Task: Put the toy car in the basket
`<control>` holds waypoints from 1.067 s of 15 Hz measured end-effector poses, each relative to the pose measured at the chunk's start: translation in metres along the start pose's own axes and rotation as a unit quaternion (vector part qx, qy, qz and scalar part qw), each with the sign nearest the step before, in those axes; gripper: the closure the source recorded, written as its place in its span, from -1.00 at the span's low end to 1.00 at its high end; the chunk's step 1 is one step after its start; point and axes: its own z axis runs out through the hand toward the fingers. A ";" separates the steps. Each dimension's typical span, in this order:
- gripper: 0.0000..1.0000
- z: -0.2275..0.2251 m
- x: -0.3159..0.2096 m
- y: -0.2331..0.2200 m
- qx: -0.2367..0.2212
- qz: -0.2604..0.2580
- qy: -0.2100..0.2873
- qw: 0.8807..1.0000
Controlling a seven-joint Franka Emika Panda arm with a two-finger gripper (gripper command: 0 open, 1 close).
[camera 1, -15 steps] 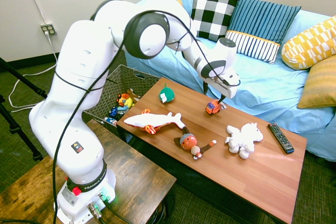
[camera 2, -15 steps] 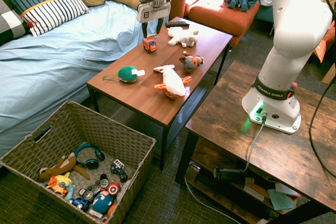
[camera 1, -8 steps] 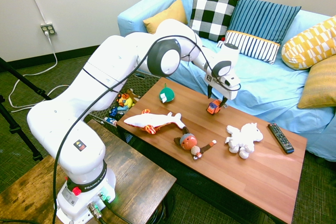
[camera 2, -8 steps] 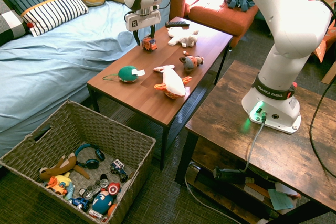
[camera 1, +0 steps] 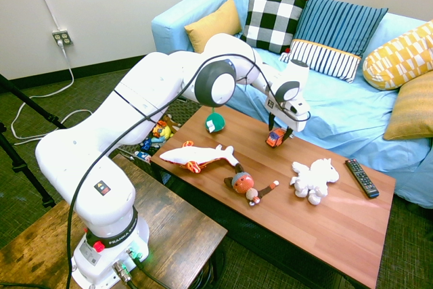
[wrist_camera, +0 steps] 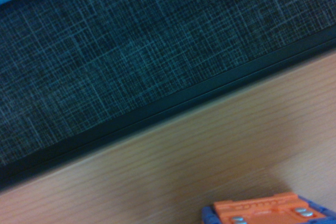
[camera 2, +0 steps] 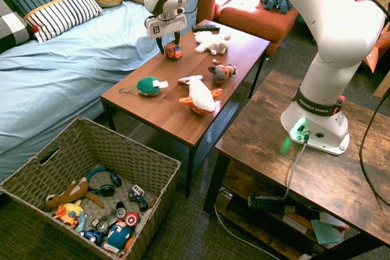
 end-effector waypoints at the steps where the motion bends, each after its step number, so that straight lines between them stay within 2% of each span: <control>1: 1.00 0.001 0.000 0.000 -0.001 0.000 -0.001 1.000; 7: 1.00 -0.001 -0.003 -0.003 -0.001 -0.002 0.001 1.000; 9: 1.00 -0.027 -0.002 -0.004 0.014 -0.002 0.010 1.000; 11: 1.00 -0.081 -0.025 -0.015 0.037 -0.023 0.027 0.999; 13: 1.00 -0.133 -0.100 -0.043 0.043 -0.078 0.045 0.995; 14: 1.00 -0.151 -0.158 -0.060 0.038 -0.110 0.057 0.992; 16: 1.00 -0.155 -0.289 -0.078 0.014 -0.174 0.084 0.981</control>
